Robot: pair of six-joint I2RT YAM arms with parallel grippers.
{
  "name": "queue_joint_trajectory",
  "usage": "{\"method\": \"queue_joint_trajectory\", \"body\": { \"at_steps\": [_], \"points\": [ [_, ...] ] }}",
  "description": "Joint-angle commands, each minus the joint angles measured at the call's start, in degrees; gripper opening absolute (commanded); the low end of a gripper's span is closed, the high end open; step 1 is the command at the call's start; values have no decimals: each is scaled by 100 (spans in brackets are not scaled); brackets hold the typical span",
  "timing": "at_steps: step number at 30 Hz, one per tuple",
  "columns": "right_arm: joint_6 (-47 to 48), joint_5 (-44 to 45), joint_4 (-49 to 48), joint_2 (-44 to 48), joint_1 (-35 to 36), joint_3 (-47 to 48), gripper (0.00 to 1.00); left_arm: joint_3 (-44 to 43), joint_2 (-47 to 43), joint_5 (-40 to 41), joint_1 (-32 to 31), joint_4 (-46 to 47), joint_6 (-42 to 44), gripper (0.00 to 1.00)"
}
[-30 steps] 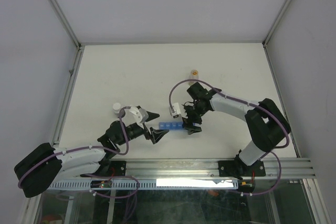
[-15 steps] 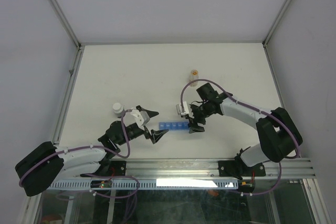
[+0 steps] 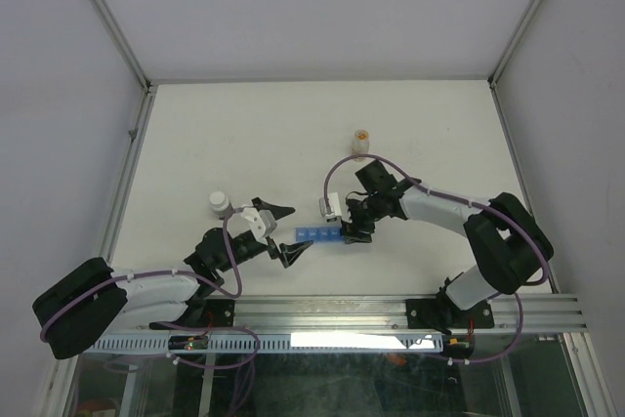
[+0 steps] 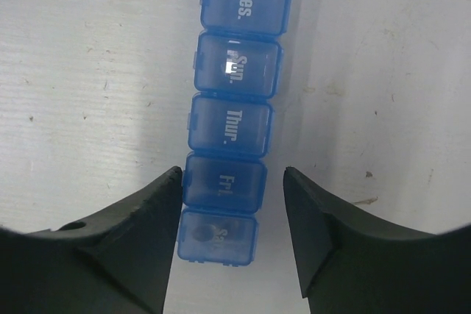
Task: Sort the pills into containers
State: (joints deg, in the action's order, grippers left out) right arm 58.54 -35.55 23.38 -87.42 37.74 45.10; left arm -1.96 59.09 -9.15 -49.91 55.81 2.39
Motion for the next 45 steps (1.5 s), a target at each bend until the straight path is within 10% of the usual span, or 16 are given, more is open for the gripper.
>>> {"method": "queue_joint_trajectory", "body": {
  "at_steps": [1, 10, 23, 45],
  "points": [
    [-196, 76, -303, -46, 65, 27, 58, 97, 85, -141, -36, 587, 80, 99],
    [-298, 121, -155, -33, -3, 201, 34, 96, 187, 43, -41, 681, -384, 99],
    [-89, -721, -96, 1006, -889, 61, 20, -857, -378, 962, 399, -1514, -3745, 99],
    [-162, -1215, -278, 1472, -845, -74, 17, -1397, 1908, -736, 1133, 410, -5997, 83]
  ]
}}
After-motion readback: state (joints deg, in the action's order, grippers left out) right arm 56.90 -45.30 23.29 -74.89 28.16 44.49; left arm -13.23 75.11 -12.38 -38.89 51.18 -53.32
